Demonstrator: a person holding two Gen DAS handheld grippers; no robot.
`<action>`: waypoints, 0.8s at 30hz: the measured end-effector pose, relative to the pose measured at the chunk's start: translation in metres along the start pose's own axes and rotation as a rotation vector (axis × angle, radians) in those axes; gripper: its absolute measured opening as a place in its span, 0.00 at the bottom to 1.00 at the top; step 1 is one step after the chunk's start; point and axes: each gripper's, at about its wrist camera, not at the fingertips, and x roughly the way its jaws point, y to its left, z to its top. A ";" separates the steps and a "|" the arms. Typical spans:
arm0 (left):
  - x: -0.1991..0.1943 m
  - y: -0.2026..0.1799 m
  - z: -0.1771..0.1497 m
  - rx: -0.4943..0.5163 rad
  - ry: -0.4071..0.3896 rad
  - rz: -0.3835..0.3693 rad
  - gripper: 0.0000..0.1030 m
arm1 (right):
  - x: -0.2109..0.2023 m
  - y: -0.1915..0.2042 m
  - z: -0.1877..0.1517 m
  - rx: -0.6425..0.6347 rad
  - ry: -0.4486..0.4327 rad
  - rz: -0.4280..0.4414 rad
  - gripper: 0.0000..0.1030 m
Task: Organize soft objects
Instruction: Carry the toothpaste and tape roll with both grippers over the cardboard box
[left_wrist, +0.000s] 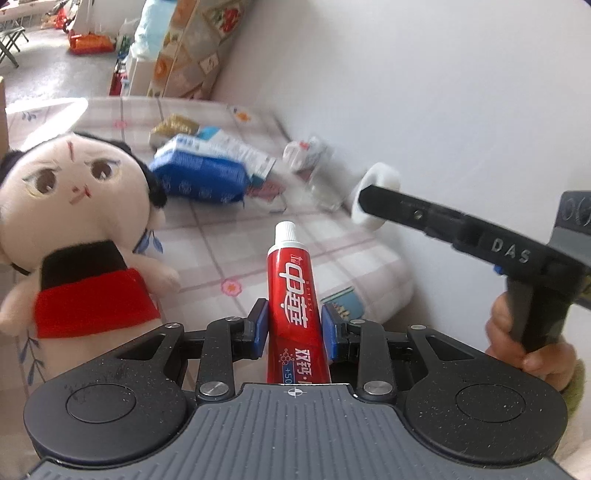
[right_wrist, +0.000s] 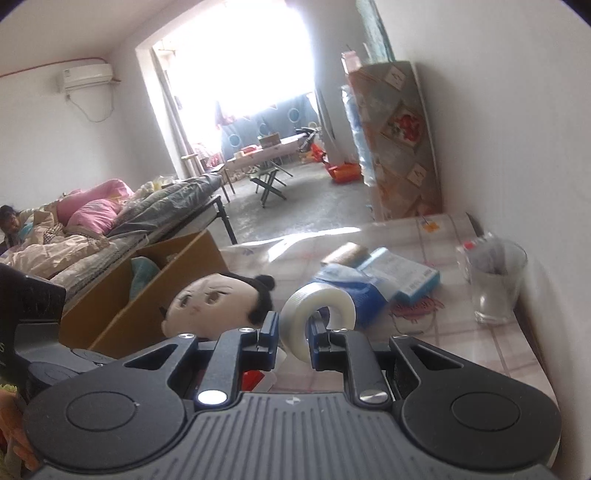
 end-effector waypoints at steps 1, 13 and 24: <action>-0.007 0.000 0.000 -0.005 -0.014 -0.007 0.28 | -0.001 0.005 0.003 -0.008 -0.005 0.005 0.18; -0.113 0.039 0.019 -0.087 -0.249 0.036 0.28 | 0.019 0.098 0.056 -0.143 -0.055 0.199 0.18; -0.191 0.126 0.048 -0.181 -0.385 0.299 0.28 | 0.129 0.198 0.116 -0.187 0.058 0.467 0.18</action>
